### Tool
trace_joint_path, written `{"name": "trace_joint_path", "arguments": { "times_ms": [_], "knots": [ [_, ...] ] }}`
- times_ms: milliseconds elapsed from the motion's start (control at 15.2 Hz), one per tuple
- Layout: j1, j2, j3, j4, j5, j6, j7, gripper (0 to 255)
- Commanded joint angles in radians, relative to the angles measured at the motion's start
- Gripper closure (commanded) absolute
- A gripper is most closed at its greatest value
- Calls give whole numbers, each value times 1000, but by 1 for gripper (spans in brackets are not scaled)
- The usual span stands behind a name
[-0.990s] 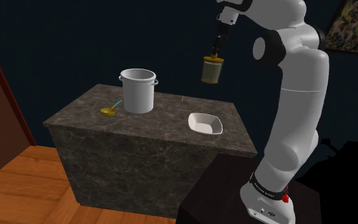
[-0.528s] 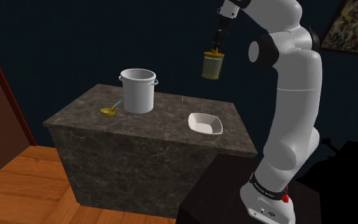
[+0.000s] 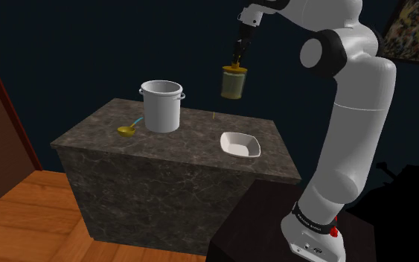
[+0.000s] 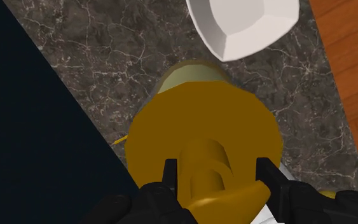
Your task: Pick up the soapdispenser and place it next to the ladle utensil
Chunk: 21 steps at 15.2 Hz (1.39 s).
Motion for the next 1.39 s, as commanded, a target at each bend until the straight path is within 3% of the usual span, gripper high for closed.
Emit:
{"name": "trace_joint_path", "arguments": {
  "times_ms": [0,660,1320],
  "knots": [
    [38,-15,16,-40,-16,34,47,255],
    [187,-23,98,-151,-58,160,256,255],
    [297,84,170,-105,-57,231,438,255]
  ]
}}
